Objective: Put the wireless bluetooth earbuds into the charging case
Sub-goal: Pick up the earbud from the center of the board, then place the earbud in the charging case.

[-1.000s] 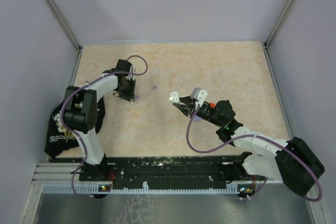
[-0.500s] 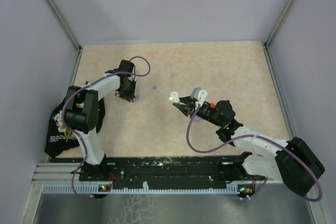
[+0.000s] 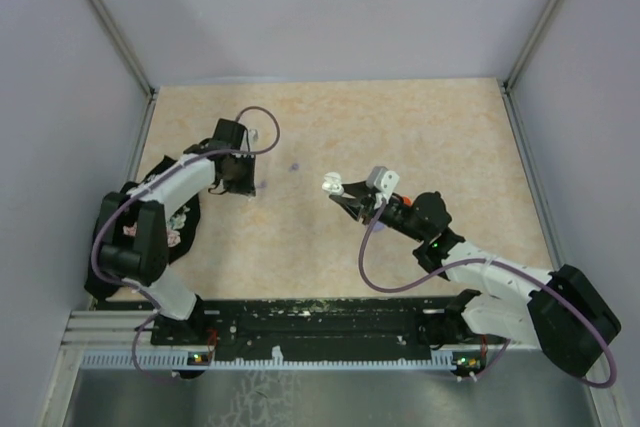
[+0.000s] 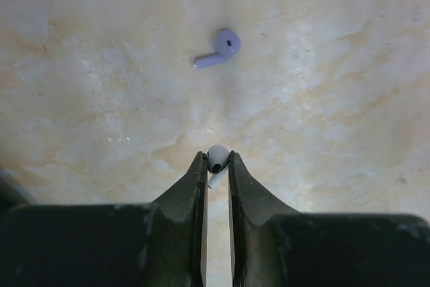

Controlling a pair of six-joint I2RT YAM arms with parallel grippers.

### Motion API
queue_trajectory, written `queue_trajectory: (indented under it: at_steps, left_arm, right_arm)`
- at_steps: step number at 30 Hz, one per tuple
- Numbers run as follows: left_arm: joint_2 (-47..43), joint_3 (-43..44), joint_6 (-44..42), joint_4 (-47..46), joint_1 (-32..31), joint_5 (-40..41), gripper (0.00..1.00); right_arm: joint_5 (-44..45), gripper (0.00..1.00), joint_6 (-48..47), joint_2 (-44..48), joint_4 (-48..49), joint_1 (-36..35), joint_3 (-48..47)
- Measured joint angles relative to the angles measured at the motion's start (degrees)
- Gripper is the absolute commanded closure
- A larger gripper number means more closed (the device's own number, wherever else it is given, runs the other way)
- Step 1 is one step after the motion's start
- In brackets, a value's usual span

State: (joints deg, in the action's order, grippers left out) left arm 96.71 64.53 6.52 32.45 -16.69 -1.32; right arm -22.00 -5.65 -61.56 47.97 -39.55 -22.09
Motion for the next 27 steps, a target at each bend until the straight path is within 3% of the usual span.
queue_trajectory:
  at_steps: [12, 27]
  left_arm:
    - [-25.81, -7.1, 5.46, -13.0, -1.95, -15.32, 0.91]
    - [-38.93, -14.71, 17.0, -36.13, -4.33, -34.67, 0.9]
  right_arm:
    - [0.9, 1.0, 3.52, 0.74, 1.75, 0.0, 0.0]
    - [1.11, 1.0, 9.42, -1.09, 11.3, 0.0, -0.07]
